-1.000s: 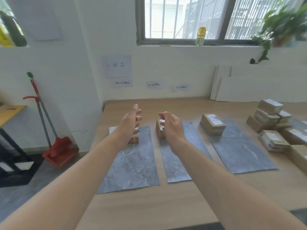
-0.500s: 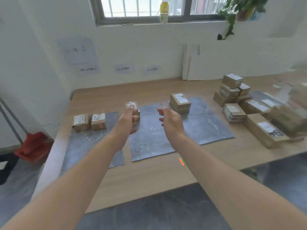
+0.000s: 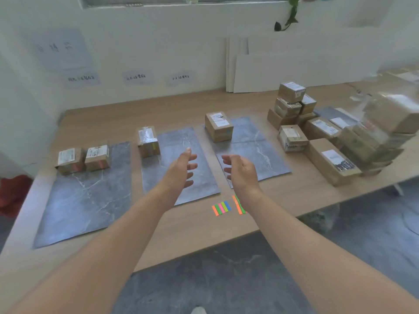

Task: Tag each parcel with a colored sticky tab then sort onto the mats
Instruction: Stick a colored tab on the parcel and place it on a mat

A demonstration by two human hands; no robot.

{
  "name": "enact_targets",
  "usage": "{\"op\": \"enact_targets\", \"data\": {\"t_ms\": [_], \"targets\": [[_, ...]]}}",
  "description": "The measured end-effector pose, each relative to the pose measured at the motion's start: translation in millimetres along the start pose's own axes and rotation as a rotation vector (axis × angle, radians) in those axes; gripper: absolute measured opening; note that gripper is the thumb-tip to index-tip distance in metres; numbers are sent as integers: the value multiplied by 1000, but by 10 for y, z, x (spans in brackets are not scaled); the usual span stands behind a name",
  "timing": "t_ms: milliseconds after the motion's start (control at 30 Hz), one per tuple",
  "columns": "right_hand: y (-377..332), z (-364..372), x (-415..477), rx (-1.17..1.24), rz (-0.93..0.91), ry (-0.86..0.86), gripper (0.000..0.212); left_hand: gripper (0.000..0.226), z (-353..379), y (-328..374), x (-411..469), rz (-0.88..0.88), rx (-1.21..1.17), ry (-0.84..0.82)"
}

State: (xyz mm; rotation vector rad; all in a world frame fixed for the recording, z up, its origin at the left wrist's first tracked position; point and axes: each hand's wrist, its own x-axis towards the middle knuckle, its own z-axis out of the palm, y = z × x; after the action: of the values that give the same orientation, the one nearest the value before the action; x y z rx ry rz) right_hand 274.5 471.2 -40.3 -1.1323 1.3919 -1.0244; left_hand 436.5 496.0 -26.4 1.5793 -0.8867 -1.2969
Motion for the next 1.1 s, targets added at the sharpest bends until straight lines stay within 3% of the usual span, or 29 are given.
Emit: {"op": "enact_targets", "data": {"t_ms": [500,800,1100], "targets": [[257,-831,854,54,84,236,28,50,1156,205,1028,-46,99,-246],[327,-1926,1415,91,81,332,30,51,2404,461,1409,-39,163,-346],[598,-3070,2163,60,93,309,26,48,3683,418,1785,-80,156,-313]]}}
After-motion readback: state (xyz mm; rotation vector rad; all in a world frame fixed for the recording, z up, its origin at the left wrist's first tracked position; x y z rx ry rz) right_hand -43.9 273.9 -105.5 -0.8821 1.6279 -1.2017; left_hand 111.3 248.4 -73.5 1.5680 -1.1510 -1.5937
